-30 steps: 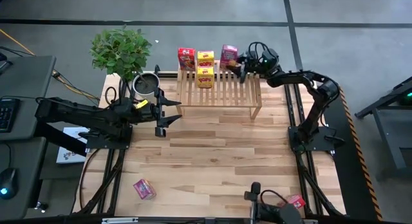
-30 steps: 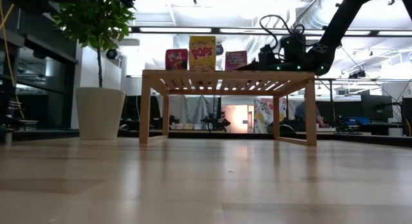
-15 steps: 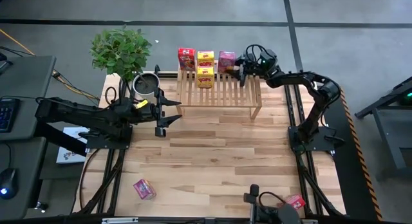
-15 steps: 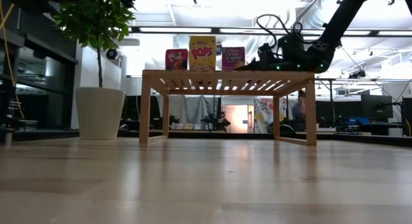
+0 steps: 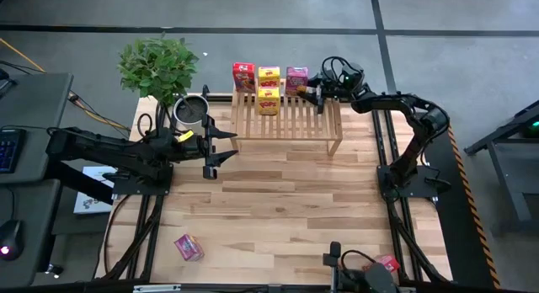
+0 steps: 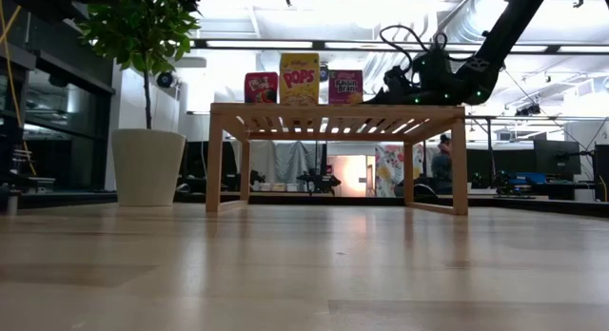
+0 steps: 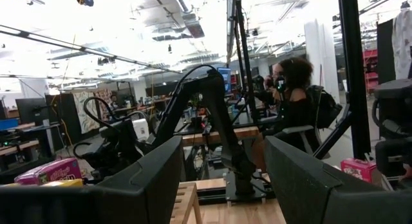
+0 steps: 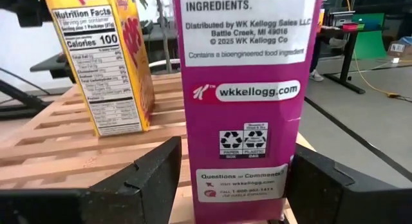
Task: Stack cereal on shelf
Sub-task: Put the top violet cereal box on the shelf
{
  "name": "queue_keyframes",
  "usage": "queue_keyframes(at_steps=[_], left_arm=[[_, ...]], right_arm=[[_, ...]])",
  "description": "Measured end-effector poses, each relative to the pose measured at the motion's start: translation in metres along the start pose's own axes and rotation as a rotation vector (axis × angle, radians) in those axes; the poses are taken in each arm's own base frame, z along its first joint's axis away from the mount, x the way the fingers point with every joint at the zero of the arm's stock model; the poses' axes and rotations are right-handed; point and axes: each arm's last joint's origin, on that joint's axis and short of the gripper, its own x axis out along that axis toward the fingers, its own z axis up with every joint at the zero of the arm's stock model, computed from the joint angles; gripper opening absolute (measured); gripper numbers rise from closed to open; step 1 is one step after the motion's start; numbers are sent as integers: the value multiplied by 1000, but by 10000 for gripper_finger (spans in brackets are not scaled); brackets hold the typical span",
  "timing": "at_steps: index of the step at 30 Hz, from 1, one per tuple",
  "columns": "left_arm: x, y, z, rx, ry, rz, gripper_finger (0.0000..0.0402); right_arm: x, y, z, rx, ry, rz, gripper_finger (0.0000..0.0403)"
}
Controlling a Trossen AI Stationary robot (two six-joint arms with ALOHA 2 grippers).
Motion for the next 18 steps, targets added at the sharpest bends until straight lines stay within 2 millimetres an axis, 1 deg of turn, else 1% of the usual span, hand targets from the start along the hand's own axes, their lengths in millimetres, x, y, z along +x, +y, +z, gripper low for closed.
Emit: queue_keyframes(at_steps=[12,18], left_arm=[[0,0,0,0,2,-1,207],[0,0,0,0,1,-1,207]], right_arm=[[-13,7,12,-26,81,-9,236],[-28,8,18,-7,134,-36,236]])
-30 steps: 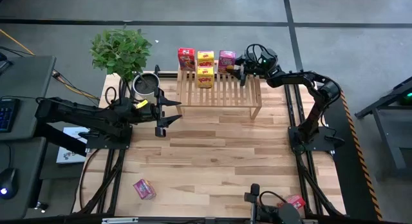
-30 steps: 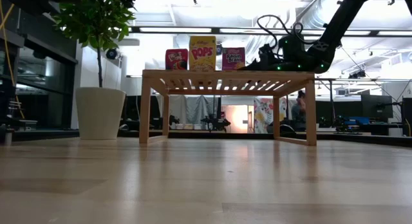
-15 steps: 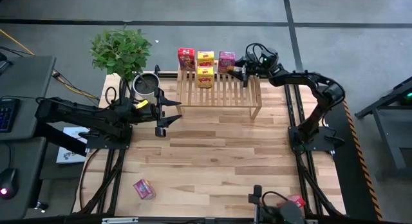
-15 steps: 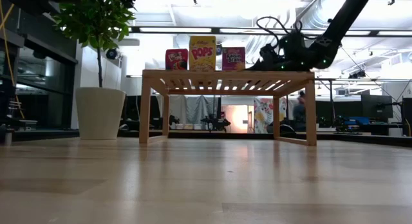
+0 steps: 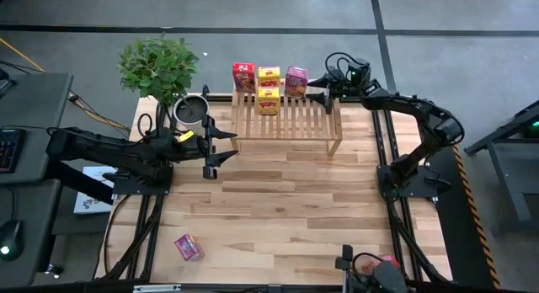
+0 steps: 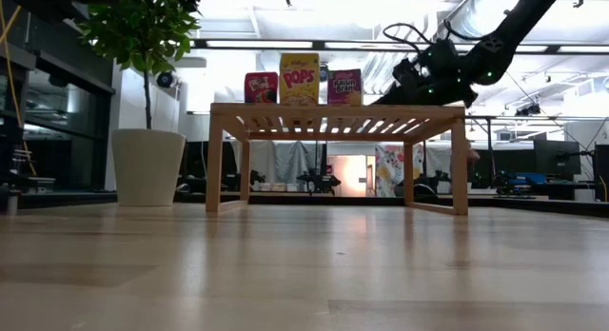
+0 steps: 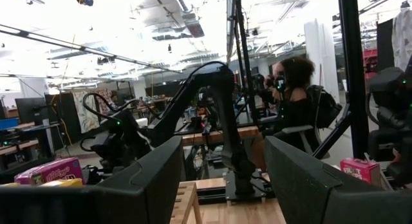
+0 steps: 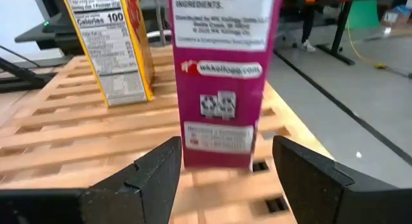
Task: Stack cereal on shelf
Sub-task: Put the top violet cereal box on the shelf, then align the red cereal box with the other red cereal box on the shelf
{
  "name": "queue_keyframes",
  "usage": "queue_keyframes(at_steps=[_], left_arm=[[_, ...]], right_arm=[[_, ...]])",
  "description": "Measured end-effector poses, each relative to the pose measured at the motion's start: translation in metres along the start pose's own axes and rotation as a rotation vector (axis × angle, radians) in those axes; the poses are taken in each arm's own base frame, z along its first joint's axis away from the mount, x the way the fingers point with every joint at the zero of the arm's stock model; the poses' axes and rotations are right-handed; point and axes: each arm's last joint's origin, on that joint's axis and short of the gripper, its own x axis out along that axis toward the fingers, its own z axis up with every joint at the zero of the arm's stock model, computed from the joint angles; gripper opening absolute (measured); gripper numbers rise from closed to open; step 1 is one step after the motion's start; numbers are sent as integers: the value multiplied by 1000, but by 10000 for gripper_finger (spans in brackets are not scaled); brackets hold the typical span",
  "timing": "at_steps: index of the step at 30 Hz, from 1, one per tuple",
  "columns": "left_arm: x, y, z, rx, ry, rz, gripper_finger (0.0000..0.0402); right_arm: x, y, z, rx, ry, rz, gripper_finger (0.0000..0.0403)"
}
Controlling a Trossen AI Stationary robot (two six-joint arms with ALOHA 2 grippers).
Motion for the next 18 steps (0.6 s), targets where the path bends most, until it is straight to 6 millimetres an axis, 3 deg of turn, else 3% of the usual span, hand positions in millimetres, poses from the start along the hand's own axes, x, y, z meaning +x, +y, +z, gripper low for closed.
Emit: queue_keyframes(at_steps=[9,18], left_arm=[[0,0,0,-1,-3,0,207],[0,0,0,0,-5,1,207]], right_arm=[[-20,11,5,69,99,8,236],[-32,66,24,112,221,160,236]])
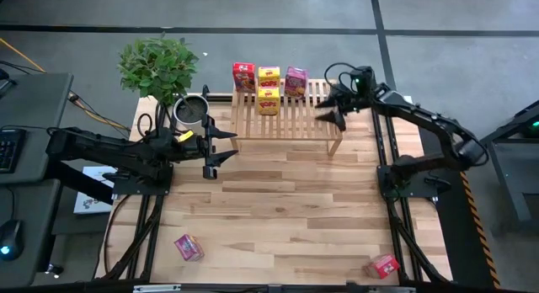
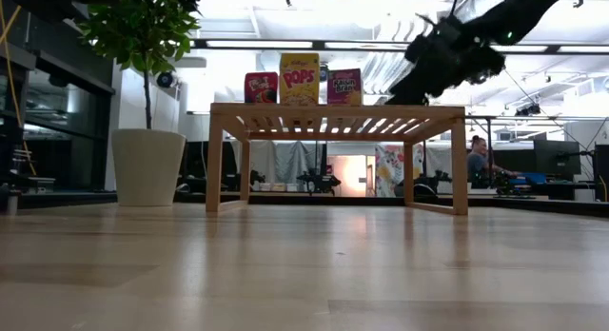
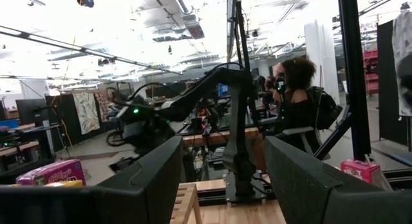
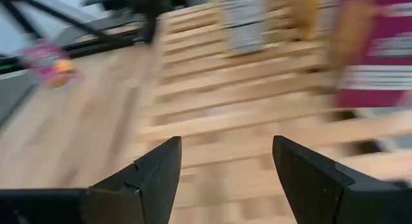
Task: Stack cereal on shelf
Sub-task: Align the red cereal box with the other red cereal box on the shelf
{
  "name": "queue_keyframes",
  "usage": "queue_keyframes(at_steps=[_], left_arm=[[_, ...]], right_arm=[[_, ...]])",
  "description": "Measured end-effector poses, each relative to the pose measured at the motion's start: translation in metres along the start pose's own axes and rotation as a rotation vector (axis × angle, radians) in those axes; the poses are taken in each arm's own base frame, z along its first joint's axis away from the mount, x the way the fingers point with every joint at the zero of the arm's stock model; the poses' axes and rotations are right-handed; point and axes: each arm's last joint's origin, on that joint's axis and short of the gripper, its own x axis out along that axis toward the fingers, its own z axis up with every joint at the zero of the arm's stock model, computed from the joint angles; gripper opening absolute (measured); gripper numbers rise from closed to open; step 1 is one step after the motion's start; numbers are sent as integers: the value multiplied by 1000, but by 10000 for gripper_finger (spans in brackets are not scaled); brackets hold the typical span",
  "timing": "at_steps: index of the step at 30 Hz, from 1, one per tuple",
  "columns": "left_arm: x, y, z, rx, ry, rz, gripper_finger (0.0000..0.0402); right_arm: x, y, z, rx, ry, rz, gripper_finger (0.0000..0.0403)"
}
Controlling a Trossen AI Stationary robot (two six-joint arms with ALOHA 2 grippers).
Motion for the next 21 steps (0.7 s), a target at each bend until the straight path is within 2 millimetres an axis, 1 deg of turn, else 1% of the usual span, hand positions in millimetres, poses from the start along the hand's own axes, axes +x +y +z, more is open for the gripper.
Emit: queue_keyframes(at_steps=[3,6,9,12,14,17,21], left_arm=[[0,0,0,11,-1,0,207],[0,0,1,27,-8,2,207],[0,0,1,26,-11,2,207],[0,0,2,22,-16,3,207],[0,0,1,8,-15,3,207],[0,0,1,-17,-15,2,207],[0,0,1,-18,-15,3,207]], right_arm=[[5,29,5,14,31,109,236],[13,60,11,67,62,218,236],[21,95,15,135,117,319,236],[26,132,15,202,204,383,236],[25,156,13,251,268,399,236],[22,190,6,334,373,379,236],[12,229,-8,512,548,323,236]])
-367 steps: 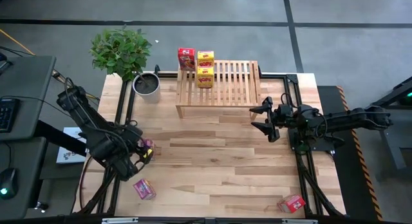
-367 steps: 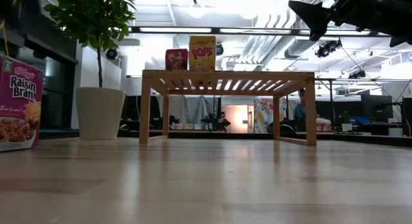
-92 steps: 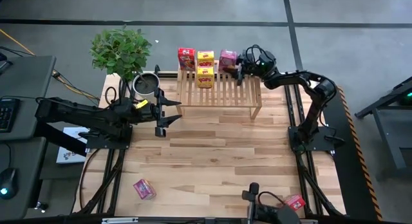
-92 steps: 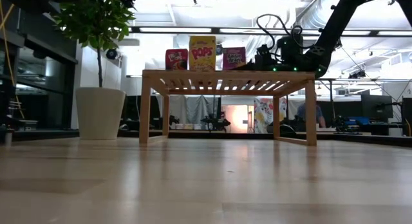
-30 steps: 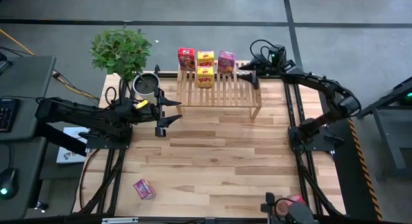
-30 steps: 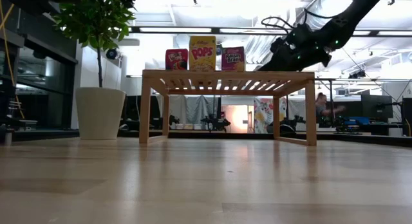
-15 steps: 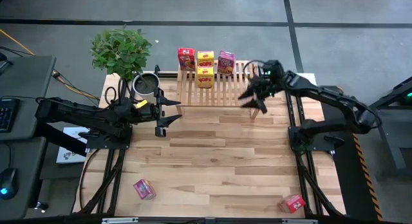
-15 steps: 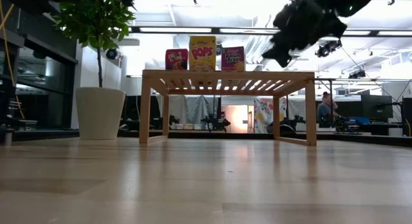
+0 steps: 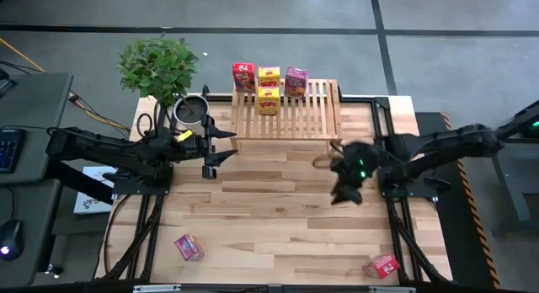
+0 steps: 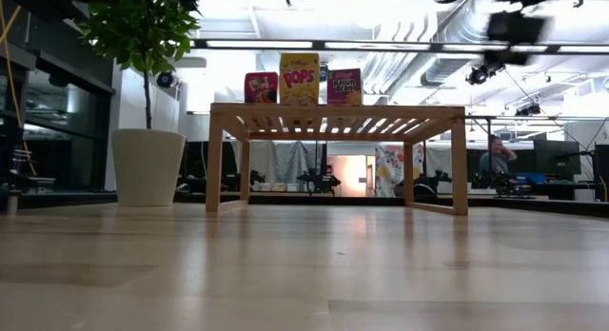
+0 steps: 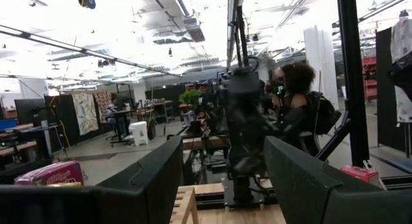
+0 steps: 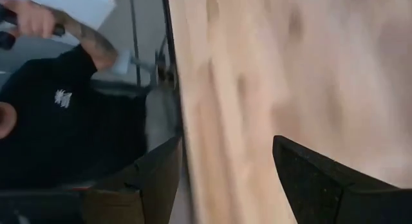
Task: Stack cereal on shelf
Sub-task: Align the red cereal box with the other red cereal box on the shelf
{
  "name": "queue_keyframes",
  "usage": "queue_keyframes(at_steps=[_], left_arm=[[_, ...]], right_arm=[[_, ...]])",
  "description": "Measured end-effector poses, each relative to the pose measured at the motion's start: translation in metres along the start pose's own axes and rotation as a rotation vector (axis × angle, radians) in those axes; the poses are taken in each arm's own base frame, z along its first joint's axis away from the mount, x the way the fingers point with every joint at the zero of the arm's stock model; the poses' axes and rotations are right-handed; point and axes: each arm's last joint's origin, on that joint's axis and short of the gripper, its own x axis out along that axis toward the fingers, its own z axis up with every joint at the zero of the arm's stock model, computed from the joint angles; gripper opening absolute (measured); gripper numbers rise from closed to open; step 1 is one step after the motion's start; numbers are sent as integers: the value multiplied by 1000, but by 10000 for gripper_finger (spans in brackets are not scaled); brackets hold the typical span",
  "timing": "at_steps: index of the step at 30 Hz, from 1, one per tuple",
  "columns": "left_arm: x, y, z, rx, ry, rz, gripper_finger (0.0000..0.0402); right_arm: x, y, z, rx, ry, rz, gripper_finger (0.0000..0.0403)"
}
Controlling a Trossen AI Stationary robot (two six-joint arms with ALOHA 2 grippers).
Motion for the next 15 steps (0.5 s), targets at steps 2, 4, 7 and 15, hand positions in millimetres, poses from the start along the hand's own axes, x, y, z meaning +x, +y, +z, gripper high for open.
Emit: queue_keyframes(at_steps=[2,4,7,15], left_arm=[[0,0,0,8,0,0,207],[0,0,0,19,-4,1,207],[0,0,2,39,-24,5,207],[0,1,4,50,-38,8,207]], right_arm=[[6,12,-15,97,71,-1,236],[12,24,-29,179,120,-3,236],[18,39,-48,254,165,-22,236],[23,63,-89,411,207,-96,236]])
